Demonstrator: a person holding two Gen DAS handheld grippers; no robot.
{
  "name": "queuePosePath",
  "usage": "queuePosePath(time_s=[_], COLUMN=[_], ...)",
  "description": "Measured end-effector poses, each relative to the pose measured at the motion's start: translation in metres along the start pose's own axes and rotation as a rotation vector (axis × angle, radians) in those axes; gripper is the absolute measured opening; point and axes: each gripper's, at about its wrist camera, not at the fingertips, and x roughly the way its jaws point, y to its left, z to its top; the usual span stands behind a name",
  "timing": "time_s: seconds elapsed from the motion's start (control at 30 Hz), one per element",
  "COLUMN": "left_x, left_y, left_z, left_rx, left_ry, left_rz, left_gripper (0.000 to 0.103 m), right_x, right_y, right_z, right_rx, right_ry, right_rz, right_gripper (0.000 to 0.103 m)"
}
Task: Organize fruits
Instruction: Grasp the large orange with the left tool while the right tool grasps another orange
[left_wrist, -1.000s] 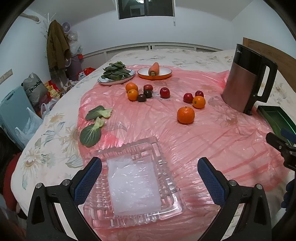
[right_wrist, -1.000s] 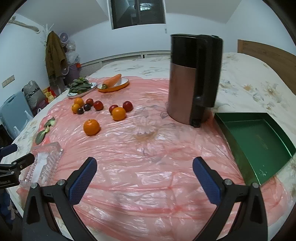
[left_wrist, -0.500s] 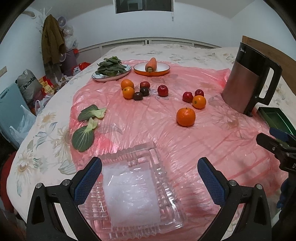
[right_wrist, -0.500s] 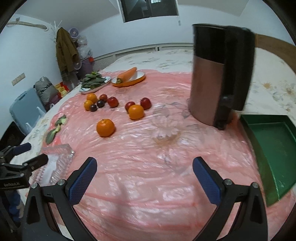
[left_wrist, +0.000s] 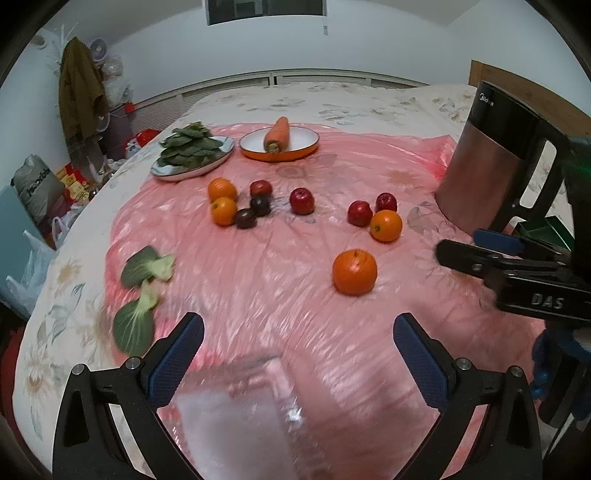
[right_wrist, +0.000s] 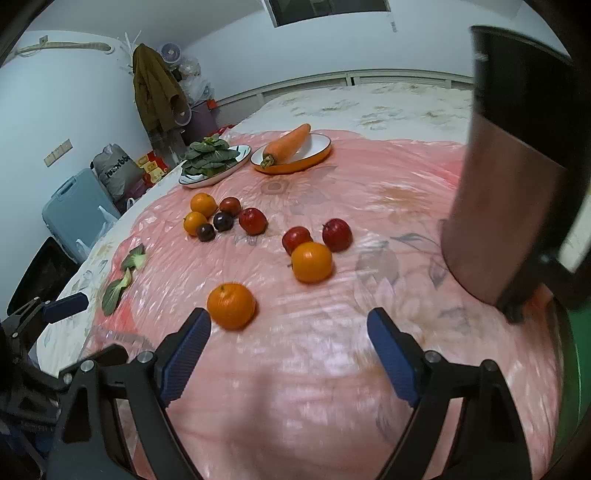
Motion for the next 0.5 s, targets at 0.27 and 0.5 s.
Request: queuePosePath(time_s=[0.27,0.5], left_x=[0.042,0.073], left_y=[-0.015,-0.024], left_z=[0.025,0.035], left_rx=[0.014,0.028], left_ry=[0.049,0.106], left_rz=[-0.034,-0.077], left_gripper=[0.093,0.084], right_x=[0.049,0.079], right_y=[-0.012,-0.017], right_z=[0.025,0.038], right_rx=[0.0,0.004], right_ry=[0.07,0.123], right_rz=[0.01,0.019], right_gripper=[0.103,0.093])
